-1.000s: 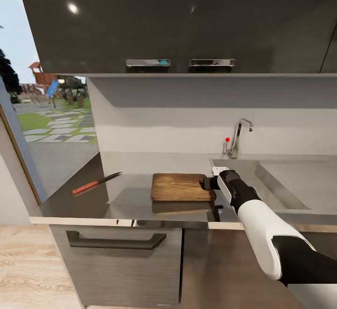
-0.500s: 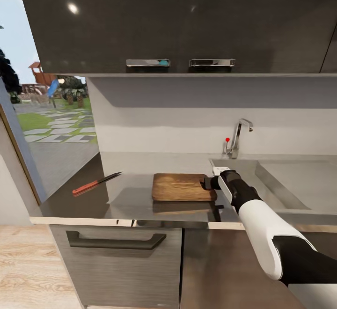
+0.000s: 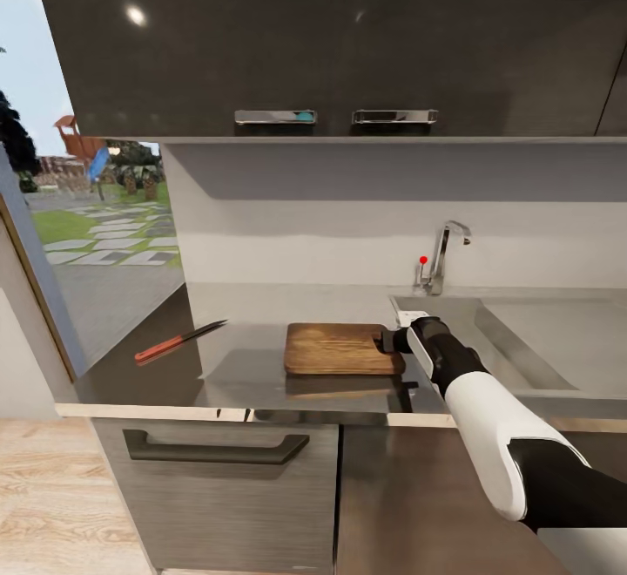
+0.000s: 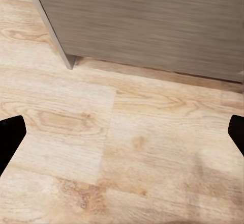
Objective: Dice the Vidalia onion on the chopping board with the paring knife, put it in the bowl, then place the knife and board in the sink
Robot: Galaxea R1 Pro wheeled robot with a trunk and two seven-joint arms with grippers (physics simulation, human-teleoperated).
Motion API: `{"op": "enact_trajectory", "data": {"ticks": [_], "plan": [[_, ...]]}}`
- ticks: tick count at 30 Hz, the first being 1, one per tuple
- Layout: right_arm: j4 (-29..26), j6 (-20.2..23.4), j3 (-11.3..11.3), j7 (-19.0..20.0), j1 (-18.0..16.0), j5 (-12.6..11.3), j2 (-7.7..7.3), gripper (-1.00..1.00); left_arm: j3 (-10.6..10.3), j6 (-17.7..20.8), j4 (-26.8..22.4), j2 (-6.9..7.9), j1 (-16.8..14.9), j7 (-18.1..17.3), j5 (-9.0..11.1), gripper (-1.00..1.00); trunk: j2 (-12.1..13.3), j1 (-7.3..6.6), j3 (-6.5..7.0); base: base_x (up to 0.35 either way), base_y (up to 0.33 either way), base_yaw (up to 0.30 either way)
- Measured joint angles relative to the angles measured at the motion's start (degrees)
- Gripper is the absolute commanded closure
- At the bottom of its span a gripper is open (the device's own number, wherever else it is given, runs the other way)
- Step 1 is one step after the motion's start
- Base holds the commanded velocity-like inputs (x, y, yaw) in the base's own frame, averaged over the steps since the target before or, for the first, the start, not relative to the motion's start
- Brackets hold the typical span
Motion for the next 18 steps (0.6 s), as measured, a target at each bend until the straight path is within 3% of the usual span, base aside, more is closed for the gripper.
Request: {"op": "enact_trajectory", "data": {"ticks": [18], "plan": [[1.47, -1.6, -0.05, -0.17, -0.02, -0.01, -0.02, 1.0, 0.01, 0.0, 0.01, 0.0, 0.0, 0.0, 0.0, -1.0, 0.0, 0.0, 0.0, 0.0, 0.0, 0.0]]}}
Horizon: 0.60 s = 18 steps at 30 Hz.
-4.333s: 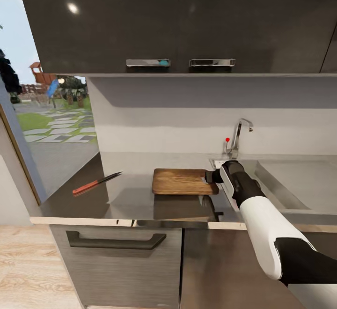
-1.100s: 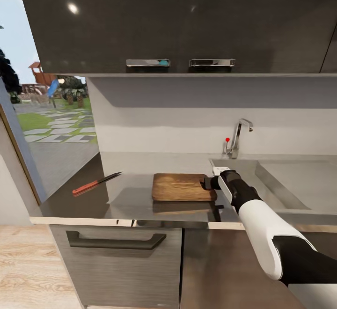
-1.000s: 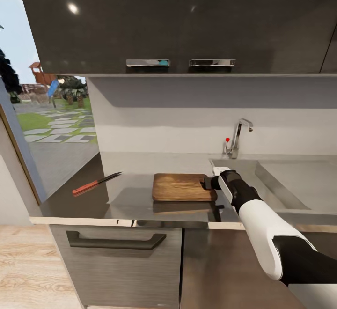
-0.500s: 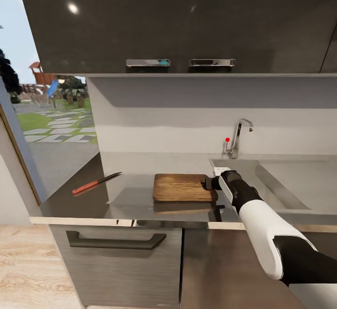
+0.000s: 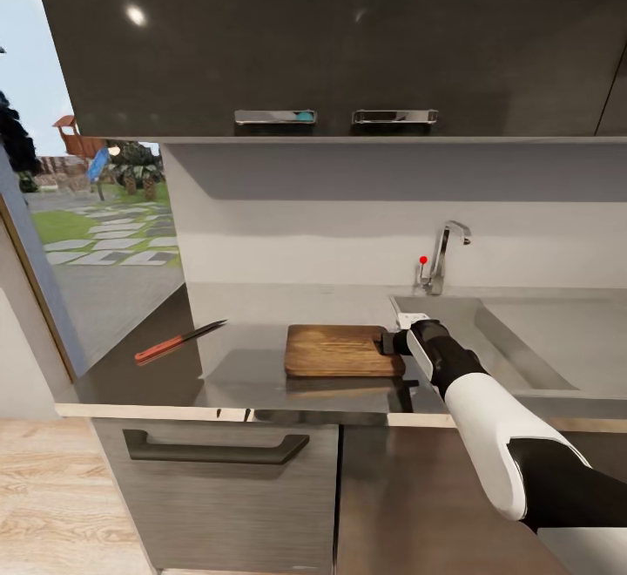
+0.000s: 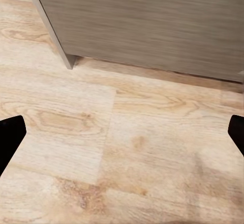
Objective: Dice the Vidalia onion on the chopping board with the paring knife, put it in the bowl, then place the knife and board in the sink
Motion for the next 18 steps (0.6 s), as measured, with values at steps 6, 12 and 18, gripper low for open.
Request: {"op": "enact_trajectory", "data": {"ticks": [6, 12, 18], "plan": [[0.72, -0.53, -0.03, -0.24, 0.0, 0.02, 0.0, 1.0, 0.0, 0.0, 0.05, 0.0, 0.0, 0.01, 0.0, -1.0, 0.0, 0.0, 0.0, 0.0, 0.0, 0.0], [0.96, -0.77, -0.02, -0.33, -0.04, -0.39, -0.06, 1.0, 0.0, 0.0, 0.08, 0.0, 0.0, 0.0, 0.0, -1.0, -0.01, 0.0, 0.01, 0.0, 0.0, 0.0], [0.95, -0.79, -0.02, -0.36, -0.03, -0.52, -0.07, 1.0, 0.0, 0.0, 0.09, 0.0, 0.0, 0.0, 0.0, -1.0, -0.01, 0.0, 0.01, 0.0, 0.0, 0.0]]}}
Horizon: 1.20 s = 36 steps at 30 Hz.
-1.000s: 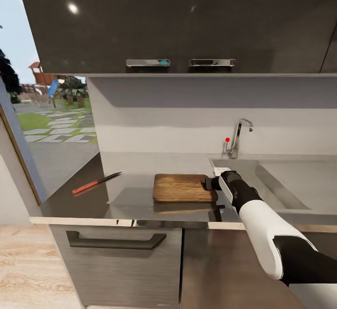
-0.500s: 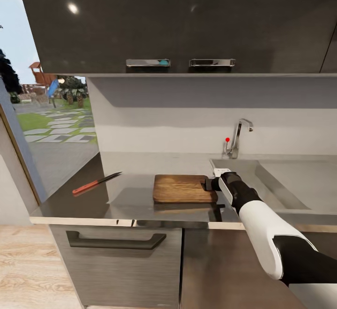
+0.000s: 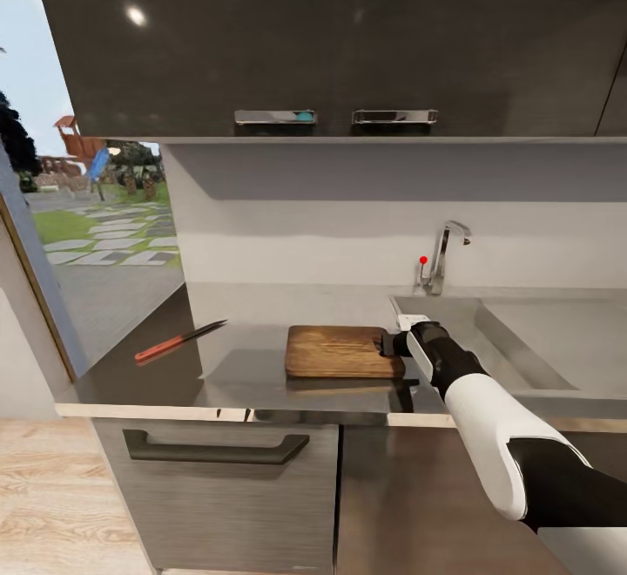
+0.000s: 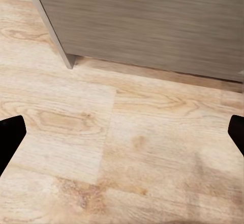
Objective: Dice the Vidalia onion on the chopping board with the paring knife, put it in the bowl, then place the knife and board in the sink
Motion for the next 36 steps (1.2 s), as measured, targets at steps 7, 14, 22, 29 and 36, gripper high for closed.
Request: {"op": "enact_trajectory", "data": {"ticks": [7, 14, 22, 29, 36], "plan": [[0.01, 0.0, -0.01, 0.0, 0.0, -0.16, -0.03, 1.0, -0.02, 0.0, -0.07, 0.0, 0.0, -0.02, 0.0, -1.0, 0.0, 0.0, 0.0, 0.0, 0.0, 0.0], [0.0, 0.0, -0.07, -0.02, 0.0, -0.22, -0.08, 1.0, -0.02, 0.0, -0.03, 0.0, 0.0, 0.0, 0.0, -1.0, 0.0, 0.0, 0.0, 0.0, 0.0, 0.0], [0.0, -0.01, -0.15, -0.07, 0.0, -0.15, -0.09, 1.0, -0.03, 0.0, -0.05, 0.0, 0.0, -0.01, 0.0, -1.0, 0.0, 0.0, 0.0, 0.0, 0.0, 0.0], [-0.03, 0.0, -0.37, -0.14, 0.0, 0.0, -0.84, 1.0, 0.01, 0.0, -0.09, 0.0, 0.0, 0.0, 0.0, -1.0, 0.0, 0.0, 0.0, 0.0, 0.0, 0.0], [0.0, -0.02, -0.11, -0.15, -0.01, -0.32, -1.98, 1.0, -0.03, -0.01, -0.07, 0.0, 0.0, 0.0, 0.0, -1.0, 0.0, 0.0, 0.0, 0.0, 0.0, 0.0]]}}
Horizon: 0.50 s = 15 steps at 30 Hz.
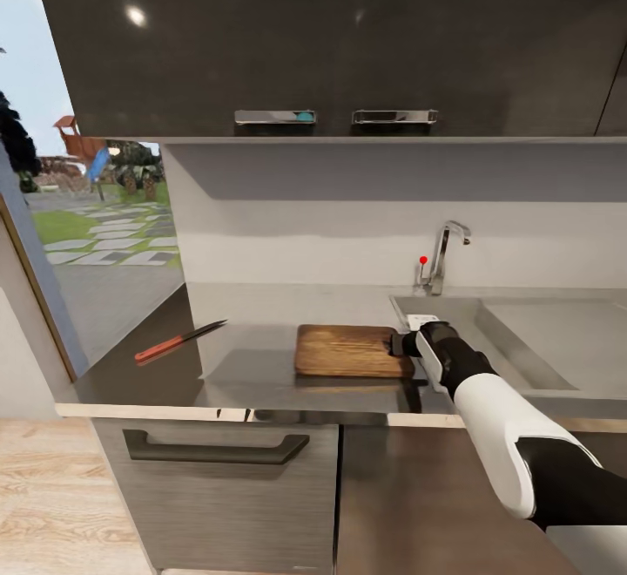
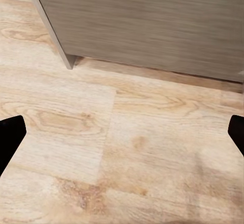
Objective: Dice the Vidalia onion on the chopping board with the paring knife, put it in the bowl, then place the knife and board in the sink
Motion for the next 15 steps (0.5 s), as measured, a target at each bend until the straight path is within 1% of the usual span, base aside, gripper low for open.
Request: {"op": "enact_trajectory", "data": {"ticks": [4, 15], "plan": [[0.0, 0.0, 0.02, -0.03, 0.0, 0.0, -0.31, 1.0, -0.02, 0.0, 0.03, 0.0, 0.0, 0.0, 0.0, -1.0, 0.0, 0.0, 0.0, 0.0, 0.0, 0.0], [0.01, 0.02, 0.11, -0.1, -0.03, 0.58, -0.19, 1.0, -0.02, 0.0, -0.01, 0.0, 0.0, 0.0, 0.0, -1.0, 0.0, 0.0, 0.0, 0.0, 0.0, 0.0]]}}
